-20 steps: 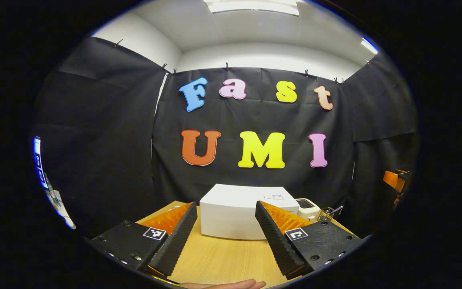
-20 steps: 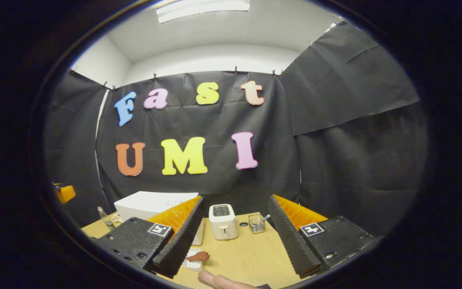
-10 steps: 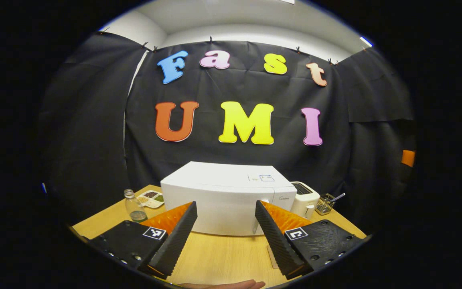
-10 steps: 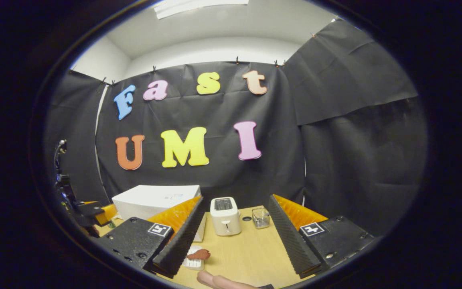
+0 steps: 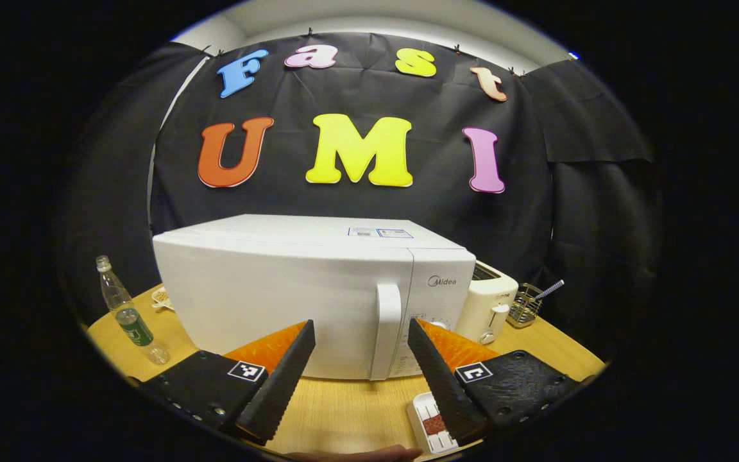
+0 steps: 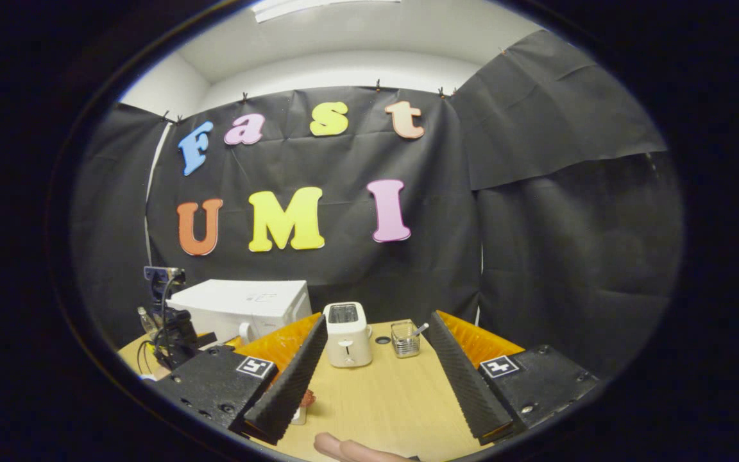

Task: Open the microwave oven with the left hand, put the food in, and close the microwave oven.

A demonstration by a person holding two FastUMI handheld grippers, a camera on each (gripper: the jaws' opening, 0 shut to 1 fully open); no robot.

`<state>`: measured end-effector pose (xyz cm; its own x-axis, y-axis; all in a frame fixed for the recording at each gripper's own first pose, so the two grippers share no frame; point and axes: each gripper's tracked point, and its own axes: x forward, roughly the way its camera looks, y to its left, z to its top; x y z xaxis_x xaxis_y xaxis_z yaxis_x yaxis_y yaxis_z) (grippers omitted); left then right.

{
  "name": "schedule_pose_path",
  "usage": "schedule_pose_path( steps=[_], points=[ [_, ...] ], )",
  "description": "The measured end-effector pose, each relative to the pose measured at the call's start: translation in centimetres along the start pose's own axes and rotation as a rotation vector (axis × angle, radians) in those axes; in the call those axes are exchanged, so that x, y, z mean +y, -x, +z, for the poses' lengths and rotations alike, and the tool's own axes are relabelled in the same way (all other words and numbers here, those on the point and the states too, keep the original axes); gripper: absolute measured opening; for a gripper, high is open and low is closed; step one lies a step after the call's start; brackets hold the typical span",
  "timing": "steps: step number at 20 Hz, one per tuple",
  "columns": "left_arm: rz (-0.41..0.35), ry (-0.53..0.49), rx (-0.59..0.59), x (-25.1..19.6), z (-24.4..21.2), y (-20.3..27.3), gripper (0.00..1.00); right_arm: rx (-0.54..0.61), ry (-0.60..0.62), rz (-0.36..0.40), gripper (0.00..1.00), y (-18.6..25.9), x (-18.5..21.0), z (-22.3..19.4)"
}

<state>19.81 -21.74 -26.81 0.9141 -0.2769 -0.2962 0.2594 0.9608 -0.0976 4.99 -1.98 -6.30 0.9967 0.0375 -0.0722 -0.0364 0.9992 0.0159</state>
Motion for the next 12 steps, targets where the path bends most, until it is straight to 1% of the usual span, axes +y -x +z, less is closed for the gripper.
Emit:
schedule_pose_path(
  steps=[4,5,6,7,8,9,10,11,12],
  points=[
    [0.029,-0.031,0.025,-0.3,-2.5,-3.1,0.92,0.001,-0.002,0.004,1.00,-0.6,-1.1,-0.6],
    [0.020,-0.039,0.029,-0.6,-2.9,-3.9,0.92,-0.012,-0.009,0.019,1.00,-0.8,-1.0,-0.4],
    [-0.005,-0.039,0.033,-1.2,-3.4,-4.6,0.92,-0.028,-0.016,0.030,1.00,-0.9,-0.9,-0.2],
    [0.004,-0.033,0.042,-1.2,-3.9,-4.8,0.68,-0.034,-0.023,0.032,1.00,-1.2,-1.2,-0.2],
    [0.044,-0.034,0.015,-1.0,-3.5,-4.6,0.69,-0.037,-0.030,0.032,1.00,-1.3,-1.5,-0.7],
    [0.054,-0.049,0.006,-0.9,-3.6,-5.0,0.58,-0.037,-0.035,0.029,1.00,-1.5,-1.6,-0.8],
    [0.016,-0.045,-0.003,-1.7,-3.4,-4.9,0.40,-0.034,-0.040,0.028,0.94,-1.8,-1.7,-1.1],
    [0.024,-0.048,-0.010,-1.9,-3.4,-5.0,0.17,-0.030,-0.046,0.028,1.00,-1.9,-1.7,-1.2],
    [0.022,-0.042,-0.009,-1.8,-3.4,-4.9,0.26,-0.025,-0.052,0.027,0.94,-2.0,-1.7,-1.4]
  ],
)
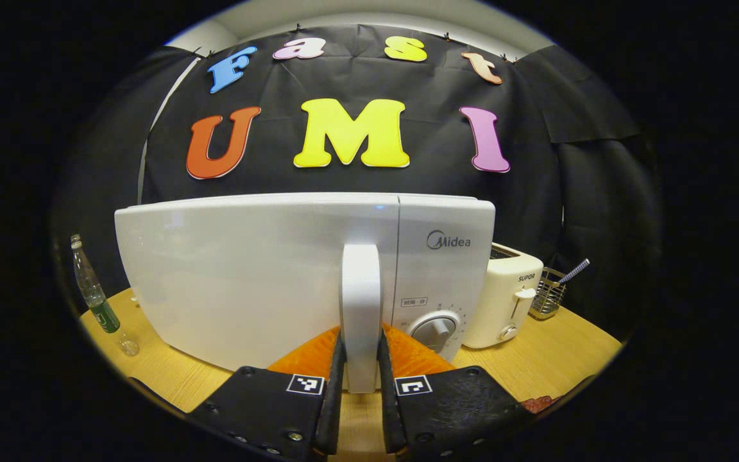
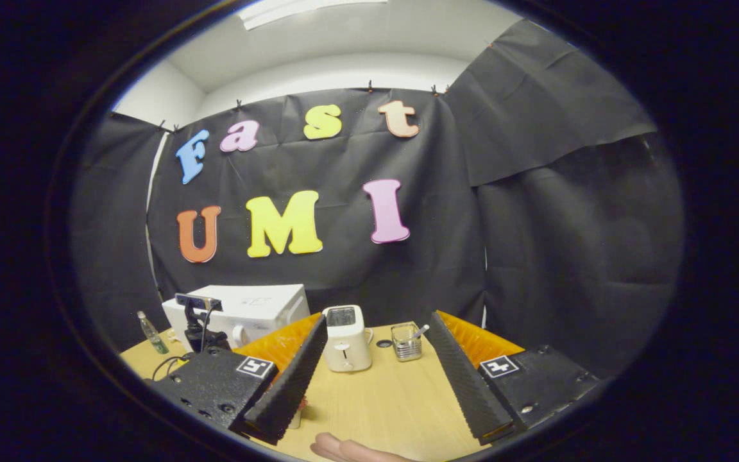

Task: Open the microwave oven with the left hand, put the food in, and close the microwave oven.

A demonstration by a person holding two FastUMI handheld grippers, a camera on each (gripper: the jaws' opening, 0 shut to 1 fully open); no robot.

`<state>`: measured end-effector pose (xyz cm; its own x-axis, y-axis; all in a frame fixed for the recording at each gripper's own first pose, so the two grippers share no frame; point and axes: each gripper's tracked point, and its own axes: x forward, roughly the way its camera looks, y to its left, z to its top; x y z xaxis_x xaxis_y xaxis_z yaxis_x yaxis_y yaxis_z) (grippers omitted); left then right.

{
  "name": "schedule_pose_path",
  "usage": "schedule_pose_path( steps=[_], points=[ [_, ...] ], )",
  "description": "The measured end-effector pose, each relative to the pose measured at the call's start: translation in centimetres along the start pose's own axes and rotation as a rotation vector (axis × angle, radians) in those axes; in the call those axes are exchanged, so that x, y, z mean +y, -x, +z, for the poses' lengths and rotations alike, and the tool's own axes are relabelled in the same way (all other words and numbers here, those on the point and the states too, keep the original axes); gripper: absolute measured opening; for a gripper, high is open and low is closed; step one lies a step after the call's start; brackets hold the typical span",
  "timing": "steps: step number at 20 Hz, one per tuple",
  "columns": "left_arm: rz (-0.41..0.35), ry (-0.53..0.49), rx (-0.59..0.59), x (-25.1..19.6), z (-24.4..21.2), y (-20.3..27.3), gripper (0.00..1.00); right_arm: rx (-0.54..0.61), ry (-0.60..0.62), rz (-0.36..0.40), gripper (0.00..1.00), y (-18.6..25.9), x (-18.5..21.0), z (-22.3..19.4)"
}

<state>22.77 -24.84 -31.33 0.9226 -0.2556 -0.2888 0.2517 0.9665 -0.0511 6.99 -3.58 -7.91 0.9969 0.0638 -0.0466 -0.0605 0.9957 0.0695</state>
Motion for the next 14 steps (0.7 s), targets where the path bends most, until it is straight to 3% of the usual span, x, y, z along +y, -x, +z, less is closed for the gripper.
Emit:
schedule_pose_path(
  steps=[1,5,6,7,8,9,10,14],
  points=[
    [-0.003,0.011,0.004,0.1,-0.1,-0.2,0.20,0.007,-0.005,0.000,1.00,-0.1,0.0,-0.2],
    [-0.004,0.000,0.012,0.1,-0.1,0.0,0.20,0.013,-0.011,-0.004,1.00,0.2,-0.2,-0.4],
    [-0.004,0.005,0.013,0.1,-0.2,-0.2,0.20,0.013,-0.007,-0.011,0.94,0.3,-0.3,-0.4],
    [-0.005,0.002,0.014,0.1,-0.1,0.0,0.20,0.011,-0.005,-0.018,1.00,0.4,-0.4,-0.3],
    [-0.006,-0.007,0.012,0.1,-0.1,0.2,0.20,0.007,-0.003,-0.021,0.94,0.5,-0.5,-0.2],
    [-0.004,-0.009,0.013,0.1,-0.1,0.3,0.14,0.004,-0.001,-0.021,1.00,0.7,-0.5,-0.1],
    [-0.008,-0.008,0.017,0.2,0.0,0.5,0.08,0.001,0.001,-0.022,1.00,0.7,-0.6,-0.1],
    [-0.026,0.024,0.039,0.1,-0.4,0.6,0.08,0.002,0.007,-0.025,1.00,1.1,-0.8,-0.1]
  ],
)
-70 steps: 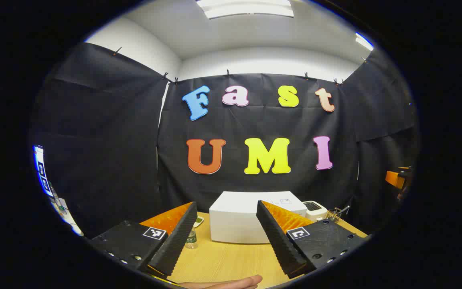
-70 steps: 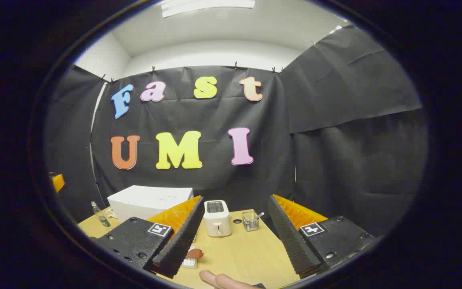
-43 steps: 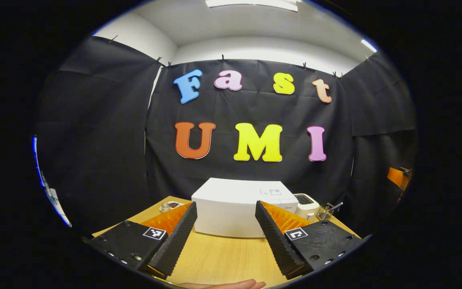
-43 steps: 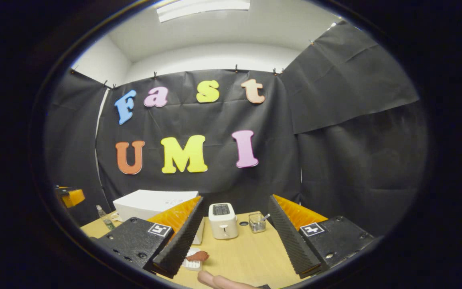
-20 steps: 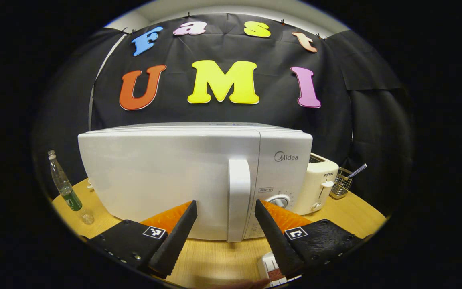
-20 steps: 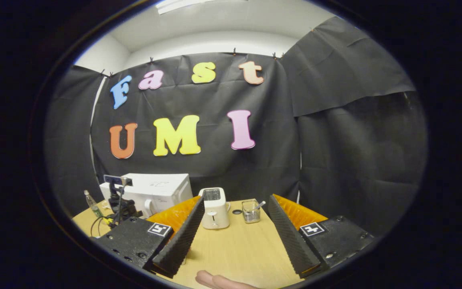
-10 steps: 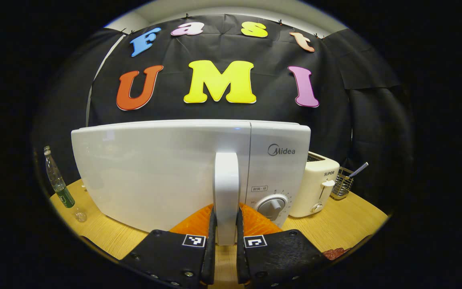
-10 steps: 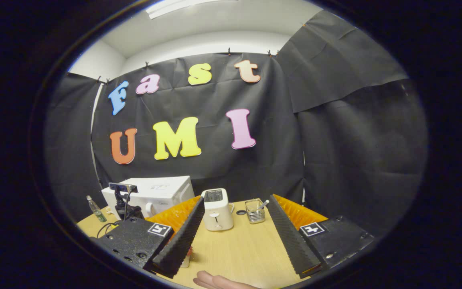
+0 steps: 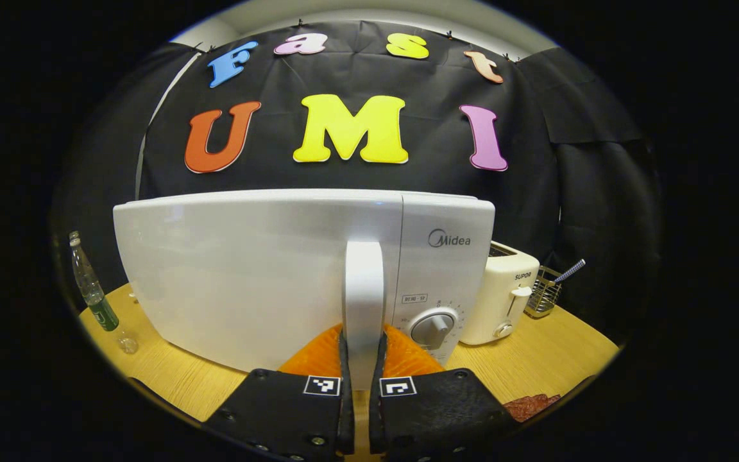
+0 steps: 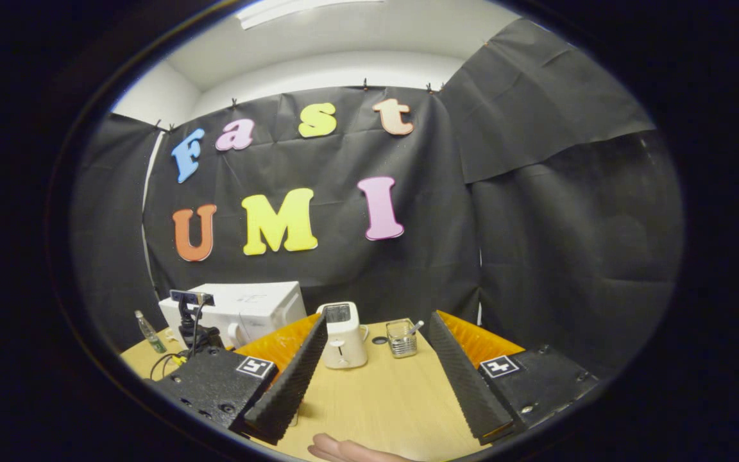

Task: Open the microwave oven with the left hand, put the food in, and close the microwave oven.

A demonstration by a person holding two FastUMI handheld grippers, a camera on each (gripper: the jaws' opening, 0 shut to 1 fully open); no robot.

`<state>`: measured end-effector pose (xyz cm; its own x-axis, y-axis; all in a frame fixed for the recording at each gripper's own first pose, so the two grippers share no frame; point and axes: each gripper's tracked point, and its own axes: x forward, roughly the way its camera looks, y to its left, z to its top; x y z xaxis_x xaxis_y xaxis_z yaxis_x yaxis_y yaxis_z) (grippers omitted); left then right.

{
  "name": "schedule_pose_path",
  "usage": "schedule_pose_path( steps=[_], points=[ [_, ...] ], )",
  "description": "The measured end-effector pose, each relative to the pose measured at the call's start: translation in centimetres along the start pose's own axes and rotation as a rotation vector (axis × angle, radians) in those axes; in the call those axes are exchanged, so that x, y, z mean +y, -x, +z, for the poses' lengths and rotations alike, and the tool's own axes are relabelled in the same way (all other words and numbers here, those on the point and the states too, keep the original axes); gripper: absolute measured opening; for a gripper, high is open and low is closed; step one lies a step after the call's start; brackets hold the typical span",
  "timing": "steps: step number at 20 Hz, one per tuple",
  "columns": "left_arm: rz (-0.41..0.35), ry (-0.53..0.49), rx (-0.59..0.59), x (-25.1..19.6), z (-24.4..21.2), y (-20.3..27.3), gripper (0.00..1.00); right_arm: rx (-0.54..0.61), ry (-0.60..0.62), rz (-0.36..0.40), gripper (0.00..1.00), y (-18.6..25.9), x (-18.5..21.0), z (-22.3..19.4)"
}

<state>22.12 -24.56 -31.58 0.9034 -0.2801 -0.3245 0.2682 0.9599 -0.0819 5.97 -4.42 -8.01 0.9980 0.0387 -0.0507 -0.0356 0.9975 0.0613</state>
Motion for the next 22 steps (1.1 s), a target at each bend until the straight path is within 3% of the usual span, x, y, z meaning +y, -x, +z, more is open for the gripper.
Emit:
schedule_pose_path(
  steps=[1,2,5,6,7,10,17,22],
  points=[
    [-0.004,-0.001,0.010,-0.1,-0.3,-0.1,0.08,0.001,0.001,-0.004,0.94,0.1,-0.1,0.0],
    [-0.010,-0.003,0.013,-0.1,-0.3,0.1,0.08,0.003,0.000,-0.005,1.00,0.2,-0.2,-0.1],
    [-0.037,-0.005,0.029,0.0,-0.8,2.3,0.07,0.010,-0.023,-0.003,1.00,0.7,0.1,-0.4],
    [-0.057,-0.003,0.002,0.0,-0.6,3.2,0.08,0.013,-0.034,0.006,0.94,1.0,0.5,-0.5],
    [-0.073,-0.013,0.006,0.3,-0.7,4.2,0.08,0.017,-0.038,0.016,1.00,1.2,0.9,-0.6],
    [-0.103,-0.029,0.002,1.1,-1.5,7.2,0.08,0.037,-0.033,0.023,1.00,1.6,1.9,-1.3],
    [-0.090,-0.038,-0.017,5.3,-3.0,15.2,0.09,0.017,-0.016,0.010,1.00,4.7,3.5,-0.1],
    [-0.063,-0.040,-0.055,10.2,-4.0,20.4,0.10,-0.001,0.008,0.059,1.00,6.4,6.0,0.9]
  ],
)
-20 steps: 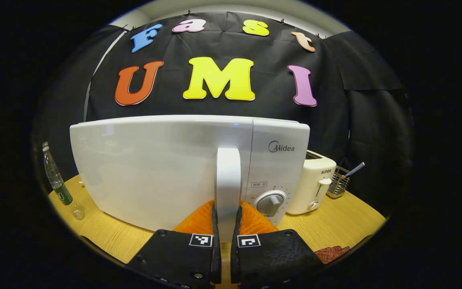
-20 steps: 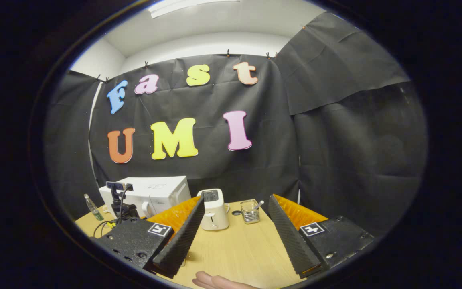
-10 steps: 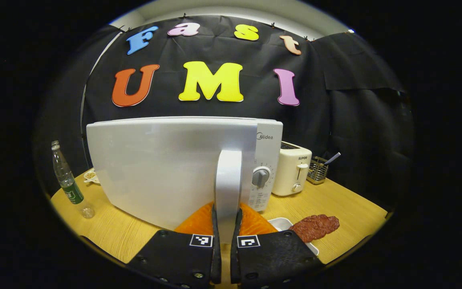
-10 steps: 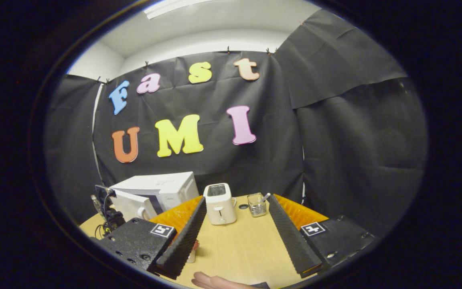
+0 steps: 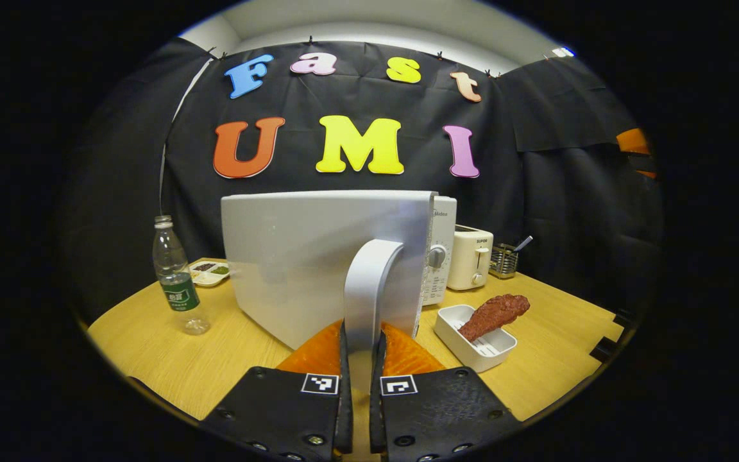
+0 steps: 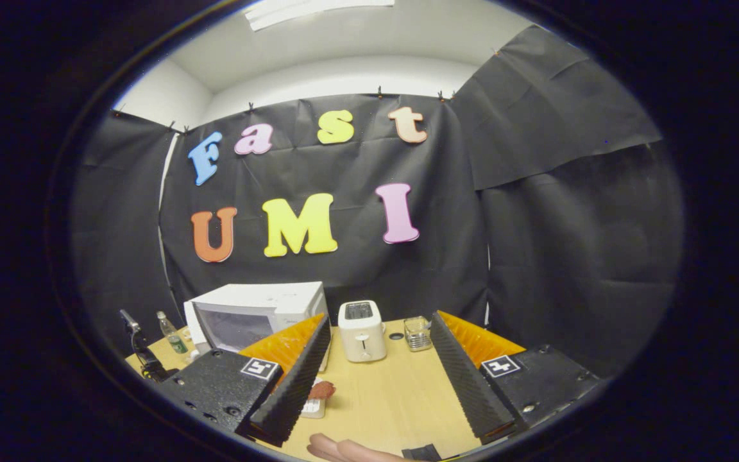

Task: Open the microwave oven with the left hand, put the food in, and close the microwave oven.

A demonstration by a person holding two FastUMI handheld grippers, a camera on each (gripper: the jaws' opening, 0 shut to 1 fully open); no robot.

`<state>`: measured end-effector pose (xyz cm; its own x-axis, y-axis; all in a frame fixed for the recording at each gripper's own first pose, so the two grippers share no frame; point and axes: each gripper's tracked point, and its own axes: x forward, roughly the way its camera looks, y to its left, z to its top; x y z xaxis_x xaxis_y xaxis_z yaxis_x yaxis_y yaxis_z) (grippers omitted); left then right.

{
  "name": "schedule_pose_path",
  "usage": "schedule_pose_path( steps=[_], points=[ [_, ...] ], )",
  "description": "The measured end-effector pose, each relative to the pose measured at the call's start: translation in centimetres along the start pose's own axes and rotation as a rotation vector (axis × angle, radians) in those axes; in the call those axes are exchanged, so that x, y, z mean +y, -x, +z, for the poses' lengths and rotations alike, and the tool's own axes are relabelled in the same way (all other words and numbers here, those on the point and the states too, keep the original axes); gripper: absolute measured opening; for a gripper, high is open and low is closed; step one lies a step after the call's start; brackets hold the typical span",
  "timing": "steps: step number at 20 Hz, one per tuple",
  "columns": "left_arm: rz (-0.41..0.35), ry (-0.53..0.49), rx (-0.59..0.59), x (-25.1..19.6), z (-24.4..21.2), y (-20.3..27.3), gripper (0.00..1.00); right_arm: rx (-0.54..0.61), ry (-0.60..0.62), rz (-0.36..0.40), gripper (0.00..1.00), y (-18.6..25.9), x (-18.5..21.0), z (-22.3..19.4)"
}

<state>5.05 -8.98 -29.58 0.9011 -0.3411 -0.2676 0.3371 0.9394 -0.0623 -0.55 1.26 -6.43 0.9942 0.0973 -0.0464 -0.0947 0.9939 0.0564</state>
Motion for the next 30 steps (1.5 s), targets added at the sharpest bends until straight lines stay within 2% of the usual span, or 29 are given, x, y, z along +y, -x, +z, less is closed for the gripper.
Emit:
schedule_pose_path(
  steps=[5,10,12,15,16,17,18,19,23,27,30],
  points=[
    [0.114,0.023,-0.020,6.0,-1.0,4.5,0.10,-0.001,-0.025,0.033,1.00,0.5,1.7,0.1],
    [0.238,0.118,0.002,13.6,-1.9,8.1,0.09,0.009,-0.022,0.058,1.00,1.3,3.2,-0.4],
    [0.268,0.152,0.029,16.0,-2.4,10.8,0.15,0.002,-0.021,0.060,1.00,1.9,3.3,-0.5],
    [0.272,0.246,0.048,18.5,-2.3,14.8,0.81,-0.007,-0.003,0.061,1.00,2.3,3.4,-0.5],
    [0.281,0.265,0.057,18.9,-2.6,15.6,0.80,-0.014,0.005,0.054,1.00,2.3,3.2,-0.4],
    [0.288,0.266,0.062,19.2,-2.4,16.3,0.63,-0.017,0.013,0.047,1.00,2.3,3.0,-0.3],
    [0.293,0.249,0.060,19.2,-2.1,17.2,0.65,-0.017,0.017,0.043,1.00,2.3,3.0,-0.4],
    [0.296,0.225,0.059,18.9,-1.7,17.8,0.82,-0.017,0.020,0.043,1.00,2.3,3.1,-0.3],
    [0.274,0.113,0.011,16.7,2.0,19.1,0.87,-0.011,0.031,0.040,1.00,2.3,2.9,-0.4],
    [0.195,0.079,-0.039,12.4,6.3,18.9,0.89,-0.001,0.049,0.032,1.00,2.1,2.3,-0.7],
    [0.190,0.068,-0.083,11.0,9.9,18.6,0.94,0.007,0.072,0.020,1.00,1.4,1.6,-1.0]
  ],
)
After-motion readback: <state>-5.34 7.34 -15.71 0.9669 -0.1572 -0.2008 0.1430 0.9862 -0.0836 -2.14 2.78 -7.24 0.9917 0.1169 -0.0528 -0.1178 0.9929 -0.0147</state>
